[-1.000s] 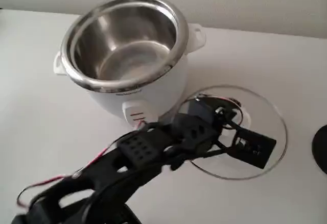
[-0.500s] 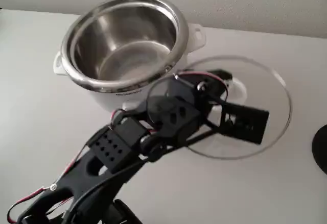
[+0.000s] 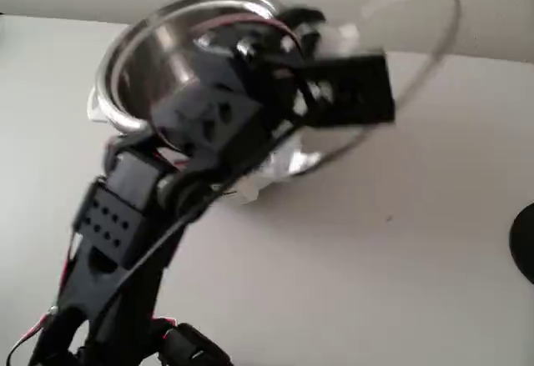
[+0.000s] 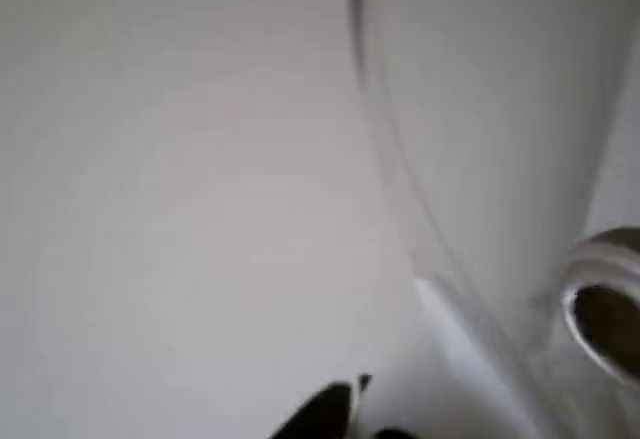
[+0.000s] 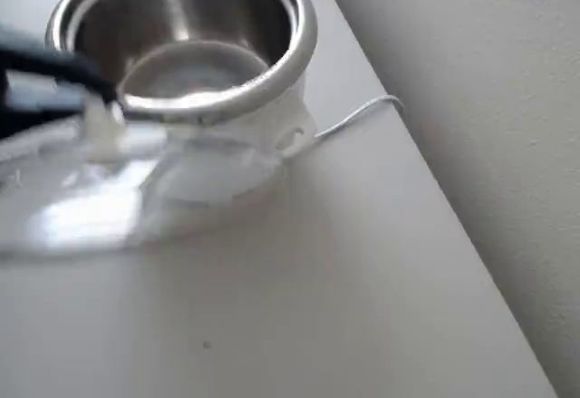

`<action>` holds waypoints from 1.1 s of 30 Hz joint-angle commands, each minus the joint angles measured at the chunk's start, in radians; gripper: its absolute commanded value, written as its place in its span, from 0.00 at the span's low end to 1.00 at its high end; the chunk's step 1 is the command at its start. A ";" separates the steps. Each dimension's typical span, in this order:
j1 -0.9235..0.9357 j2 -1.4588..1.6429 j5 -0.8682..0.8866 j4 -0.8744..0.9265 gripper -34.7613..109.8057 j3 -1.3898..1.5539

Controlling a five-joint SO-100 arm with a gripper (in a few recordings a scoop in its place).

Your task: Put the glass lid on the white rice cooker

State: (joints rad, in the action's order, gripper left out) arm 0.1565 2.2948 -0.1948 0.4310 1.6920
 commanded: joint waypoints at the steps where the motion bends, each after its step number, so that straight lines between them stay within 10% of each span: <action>1: -0.095 0.087 -0.086 -0.009 0.24 -0.290; 15: -0.261 0.060 -0.247 -0.041 0.24 -0.308; 33: -0.400 -0.170 -0.032 -0.074 0.24 -0.333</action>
State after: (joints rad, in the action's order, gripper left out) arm -0.2408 2.1246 -0.2730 0.4280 1.5309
